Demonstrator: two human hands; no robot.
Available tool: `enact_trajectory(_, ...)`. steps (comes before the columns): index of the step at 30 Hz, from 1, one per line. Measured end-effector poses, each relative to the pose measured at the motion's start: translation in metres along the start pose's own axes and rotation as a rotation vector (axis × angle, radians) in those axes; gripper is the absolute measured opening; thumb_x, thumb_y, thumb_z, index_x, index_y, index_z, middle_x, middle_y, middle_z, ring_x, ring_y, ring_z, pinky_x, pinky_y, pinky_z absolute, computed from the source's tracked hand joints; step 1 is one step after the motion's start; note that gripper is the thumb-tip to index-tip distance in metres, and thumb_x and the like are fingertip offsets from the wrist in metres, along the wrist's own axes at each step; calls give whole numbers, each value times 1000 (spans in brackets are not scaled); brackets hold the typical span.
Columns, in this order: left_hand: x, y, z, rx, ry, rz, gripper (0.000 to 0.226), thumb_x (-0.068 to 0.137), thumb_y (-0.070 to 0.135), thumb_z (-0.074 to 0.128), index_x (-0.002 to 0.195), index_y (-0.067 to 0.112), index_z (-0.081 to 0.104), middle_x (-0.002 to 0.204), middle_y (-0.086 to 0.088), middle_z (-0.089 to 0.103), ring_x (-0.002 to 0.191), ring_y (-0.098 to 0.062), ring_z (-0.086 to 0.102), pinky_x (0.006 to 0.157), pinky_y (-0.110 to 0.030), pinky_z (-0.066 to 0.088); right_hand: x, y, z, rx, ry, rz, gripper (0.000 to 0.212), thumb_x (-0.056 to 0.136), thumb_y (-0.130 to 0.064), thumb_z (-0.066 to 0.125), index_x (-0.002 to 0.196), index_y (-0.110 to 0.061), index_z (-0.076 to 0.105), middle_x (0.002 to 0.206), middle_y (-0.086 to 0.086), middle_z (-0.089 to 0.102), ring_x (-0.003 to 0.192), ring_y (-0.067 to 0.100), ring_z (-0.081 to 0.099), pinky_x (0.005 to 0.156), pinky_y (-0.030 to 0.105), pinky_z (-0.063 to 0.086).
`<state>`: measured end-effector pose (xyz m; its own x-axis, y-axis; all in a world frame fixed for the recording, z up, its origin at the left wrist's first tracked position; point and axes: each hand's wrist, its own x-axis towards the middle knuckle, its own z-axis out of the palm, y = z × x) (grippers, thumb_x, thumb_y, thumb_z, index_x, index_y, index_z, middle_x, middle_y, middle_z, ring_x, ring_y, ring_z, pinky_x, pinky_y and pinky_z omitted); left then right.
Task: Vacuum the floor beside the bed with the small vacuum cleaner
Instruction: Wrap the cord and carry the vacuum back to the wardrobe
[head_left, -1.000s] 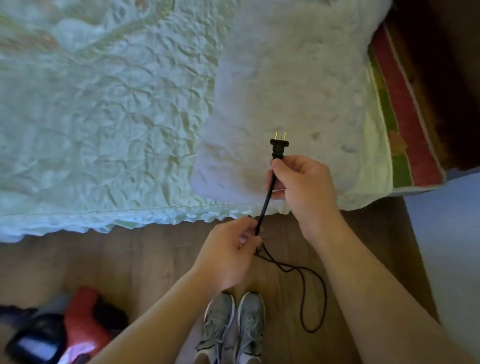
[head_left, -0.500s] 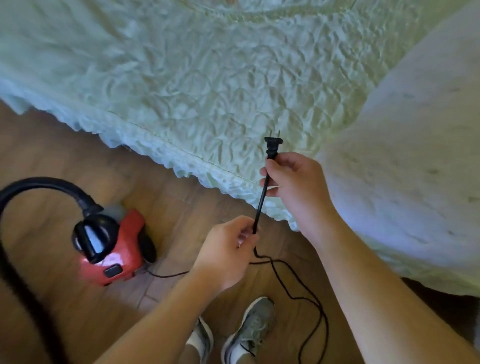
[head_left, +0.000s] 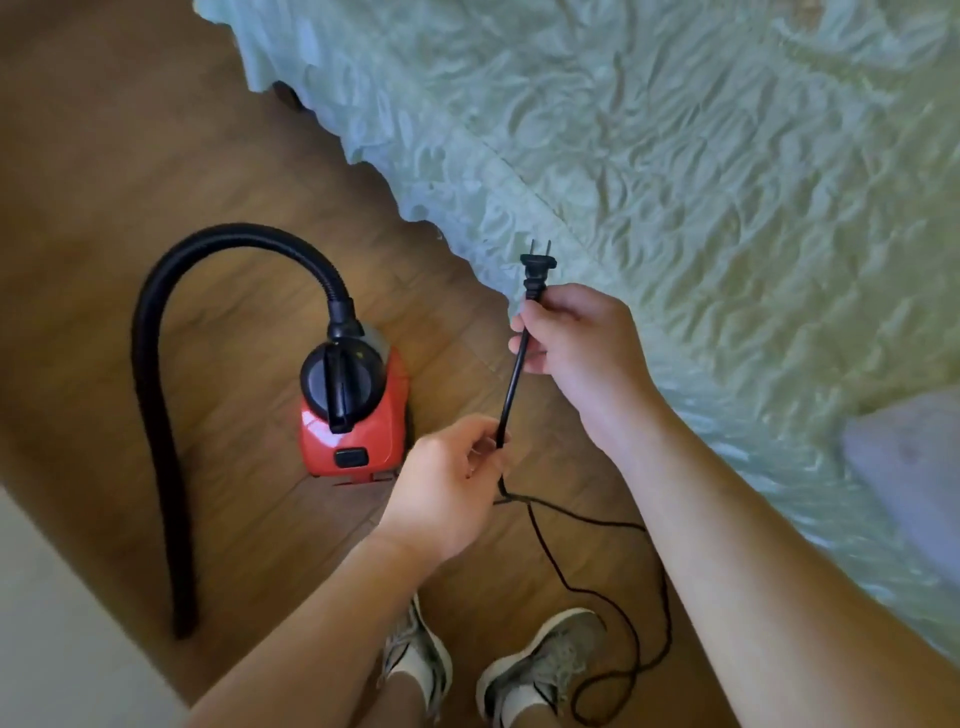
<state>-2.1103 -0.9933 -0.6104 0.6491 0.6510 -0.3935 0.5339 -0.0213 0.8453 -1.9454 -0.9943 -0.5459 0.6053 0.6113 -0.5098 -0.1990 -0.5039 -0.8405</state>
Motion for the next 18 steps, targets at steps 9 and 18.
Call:
enact_trajectory(9,-9,-73,-88,-45,106,-115,19,98,11,63,107,28,65,92,12,67,88,1,61,74,-9,49,24,7,134,-125,-129,3,16,97,-10,59,87,-18,68,84,1,72,71,10,71,70,31,62)
enact_trajectory(18,2,-145,-102,-58,191,-297,18,99,16,62,112,28,66,89,13,67,77,1,63,67,-10,44,61,48,195,-143,-255,71,16,92,-1,63,93,-15,70,81,0,71,74,11,71,67,24,60)
